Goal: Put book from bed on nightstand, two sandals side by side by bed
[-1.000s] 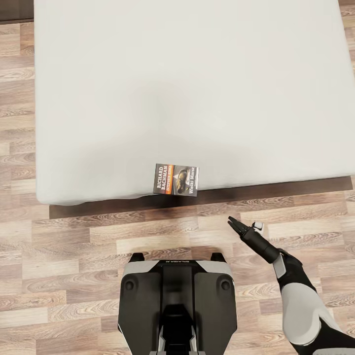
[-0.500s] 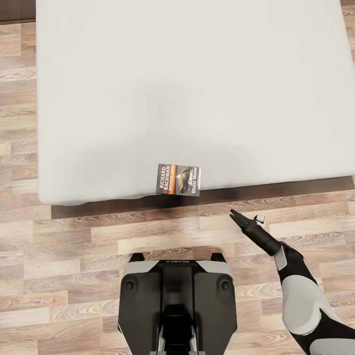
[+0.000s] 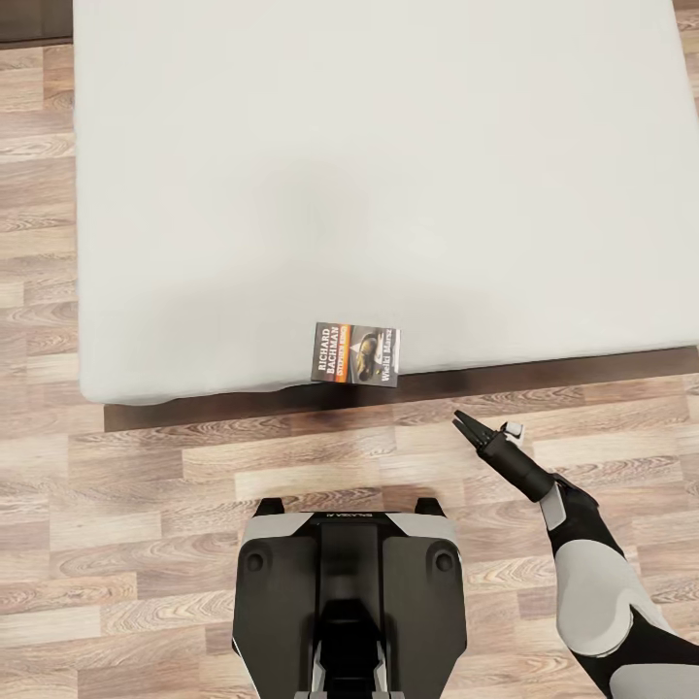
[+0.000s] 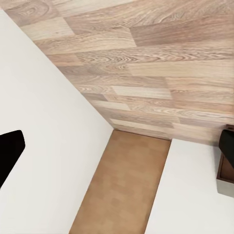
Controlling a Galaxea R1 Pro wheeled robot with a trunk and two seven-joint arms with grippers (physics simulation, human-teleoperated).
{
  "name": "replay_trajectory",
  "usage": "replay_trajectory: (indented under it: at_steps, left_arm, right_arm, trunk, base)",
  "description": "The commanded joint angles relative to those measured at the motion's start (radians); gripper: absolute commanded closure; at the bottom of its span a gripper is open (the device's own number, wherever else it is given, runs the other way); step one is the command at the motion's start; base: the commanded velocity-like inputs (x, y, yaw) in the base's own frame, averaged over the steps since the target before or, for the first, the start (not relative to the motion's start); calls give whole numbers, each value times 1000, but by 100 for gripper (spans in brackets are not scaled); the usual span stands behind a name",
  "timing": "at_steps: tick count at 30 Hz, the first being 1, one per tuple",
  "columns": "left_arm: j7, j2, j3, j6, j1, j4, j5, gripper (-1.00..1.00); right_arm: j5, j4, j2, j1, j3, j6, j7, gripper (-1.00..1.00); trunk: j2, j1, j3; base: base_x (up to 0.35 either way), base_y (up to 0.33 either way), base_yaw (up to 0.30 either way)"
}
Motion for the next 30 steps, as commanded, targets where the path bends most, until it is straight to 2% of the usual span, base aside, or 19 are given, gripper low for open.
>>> replay_trajectory:
  at_steps: [1, 30]
  left_arm:
    - [2, 0, -9, -3, 0, 1, 10, -100]
    - [2, 0, -9, -4, 14, -2, 10, -100]
  right_arm:
    - [10, -1, 0, -1, -8, 10, 7, -100]
    - [13, 40, -6, -3, 0, 9, 33, -100]
  trunk:
    - [-1, 0, -1]
    - [-1, 0, -1]
  base:
    - [0, 5, 0]
    - [0, 25, 0]
